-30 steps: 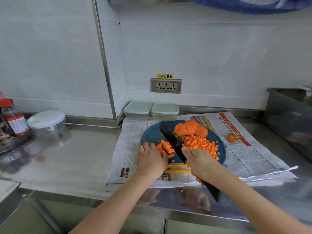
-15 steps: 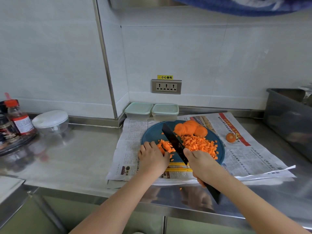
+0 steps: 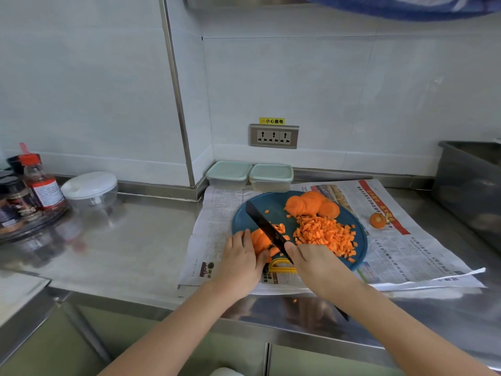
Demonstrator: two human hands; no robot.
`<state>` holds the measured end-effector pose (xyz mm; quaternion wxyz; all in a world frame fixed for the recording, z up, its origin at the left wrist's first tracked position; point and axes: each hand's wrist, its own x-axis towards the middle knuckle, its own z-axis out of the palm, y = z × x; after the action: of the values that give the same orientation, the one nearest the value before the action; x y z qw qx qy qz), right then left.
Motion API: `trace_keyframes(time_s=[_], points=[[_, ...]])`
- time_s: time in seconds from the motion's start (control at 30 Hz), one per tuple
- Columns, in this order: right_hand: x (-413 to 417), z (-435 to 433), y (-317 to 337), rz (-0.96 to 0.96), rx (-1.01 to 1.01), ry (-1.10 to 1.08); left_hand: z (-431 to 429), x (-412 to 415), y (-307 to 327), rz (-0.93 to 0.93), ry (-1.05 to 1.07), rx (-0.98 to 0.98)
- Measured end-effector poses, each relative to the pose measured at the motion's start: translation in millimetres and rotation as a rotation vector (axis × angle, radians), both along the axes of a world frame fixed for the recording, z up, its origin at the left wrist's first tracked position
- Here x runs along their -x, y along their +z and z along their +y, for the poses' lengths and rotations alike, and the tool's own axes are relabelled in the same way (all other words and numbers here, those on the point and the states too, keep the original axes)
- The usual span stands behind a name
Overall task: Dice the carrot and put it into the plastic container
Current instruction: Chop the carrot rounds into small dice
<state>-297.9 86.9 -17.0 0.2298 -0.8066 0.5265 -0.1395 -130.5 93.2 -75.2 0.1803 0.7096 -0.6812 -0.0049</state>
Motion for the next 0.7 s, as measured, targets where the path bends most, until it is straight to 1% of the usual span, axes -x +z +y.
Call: trace_keyframes(time_s=[0.1, 0.2, 0.27, 0.3, 0.33, 0.4, 0.5, 0.6, 0.67, 0.7], points=[[-6.9, -4.3, -3.2, 0.071, 0.020, 0.051, 2.3, 6.3, 1.5, -0.039, 0.002, 0.051], [-8.5, -2.7, -9.0, 0.044, 0.103, 0.057, 0.8, 10.3, -2.2, -0.003, 0.003, 0.125], [-6.5, -7.3, -15.6, 0.087, 0.117, 0.042, -0.8, 11.0, -4.7, 0.013, 0.017, 0.139], [-6.8, -6.0, -16.9, 0.139, 0.109, 0.021, -0.7, 11.1, -4.8, -0.004, 0.040, 0.156], [-8.3, -4.0, -17.7, 0.162, 0.137, 0.004, -2.4, 10.5, -5.6, -0.011, 0.061, 0.209], [-10.2, 0.5, -19.5, 0.178, 0.188, -0.010, -2.4, 12.5, -4.2, -0.003, 0.053, 0.227], [-14.0, 2.1, -18.0, 0.180, 0.215, -0.014, -4.4, 13.6, -3.8, -0.052, 0.032, 0.226], [-18.1, -2.7, -17.5, 0.243, 0.242, 0.033, -7.4, 12.6, -3.9, -0.091, 0.041, 0.259], [-22.0, -8.7, -18.1, 0.274, 0.267, 0.071, -10.8, 12.4, -7.5, -0.120, 0.038, 0.239], [-25.6, -13.4, -18.8, 0.289, 0.237, 0.083, -11.1, 12.3, -7.0, -0.120, 0.040, 0.188]])
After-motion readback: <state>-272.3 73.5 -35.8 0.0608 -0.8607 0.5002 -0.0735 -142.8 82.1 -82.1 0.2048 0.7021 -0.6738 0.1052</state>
